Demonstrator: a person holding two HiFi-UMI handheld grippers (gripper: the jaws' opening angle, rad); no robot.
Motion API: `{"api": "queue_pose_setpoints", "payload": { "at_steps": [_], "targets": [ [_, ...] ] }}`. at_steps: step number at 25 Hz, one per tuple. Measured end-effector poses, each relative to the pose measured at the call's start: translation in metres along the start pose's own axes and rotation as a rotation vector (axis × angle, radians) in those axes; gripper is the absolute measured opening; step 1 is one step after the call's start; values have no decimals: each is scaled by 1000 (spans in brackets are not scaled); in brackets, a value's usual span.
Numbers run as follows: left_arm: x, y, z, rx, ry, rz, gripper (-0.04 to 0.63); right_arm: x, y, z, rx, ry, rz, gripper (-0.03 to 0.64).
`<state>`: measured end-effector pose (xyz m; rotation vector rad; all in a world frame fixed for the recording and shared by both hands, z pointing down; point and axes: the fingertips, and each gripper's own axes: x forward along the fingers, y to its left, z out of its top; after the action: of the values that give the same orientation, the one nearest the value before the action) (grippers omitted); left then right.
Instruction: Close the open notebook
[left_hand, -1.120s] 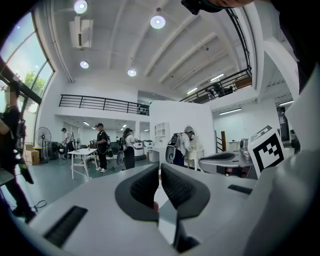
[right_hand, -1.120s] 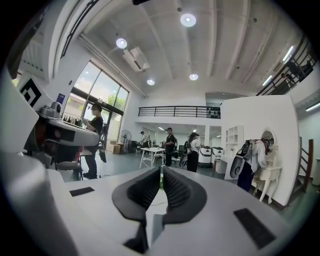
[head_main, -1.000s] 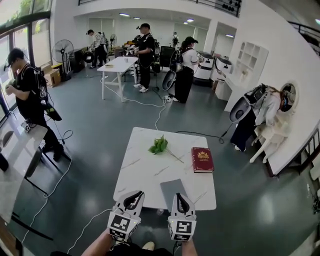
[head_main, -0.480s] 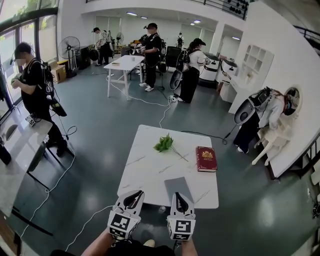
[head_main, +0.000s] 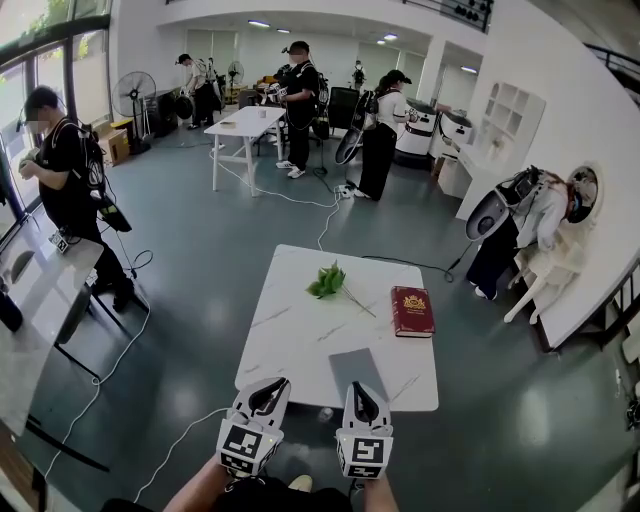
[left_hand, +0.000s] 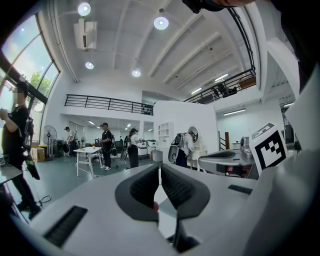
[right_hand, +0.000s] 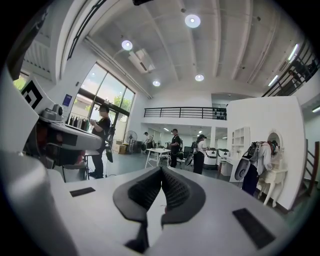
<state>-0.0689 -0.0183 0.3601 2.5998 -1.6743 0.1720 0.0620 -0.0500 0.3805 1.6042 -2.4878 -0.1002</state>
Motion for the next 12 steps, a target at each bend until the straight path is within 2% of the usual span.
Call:
{"api": "queue_pose_setpoints", "payload": {
  "at_steps": [12],
  "targets": [
    [1,4,-2,-1,-2,6,34,2,-1,0,0,-2,-2,15]
  ]
}}
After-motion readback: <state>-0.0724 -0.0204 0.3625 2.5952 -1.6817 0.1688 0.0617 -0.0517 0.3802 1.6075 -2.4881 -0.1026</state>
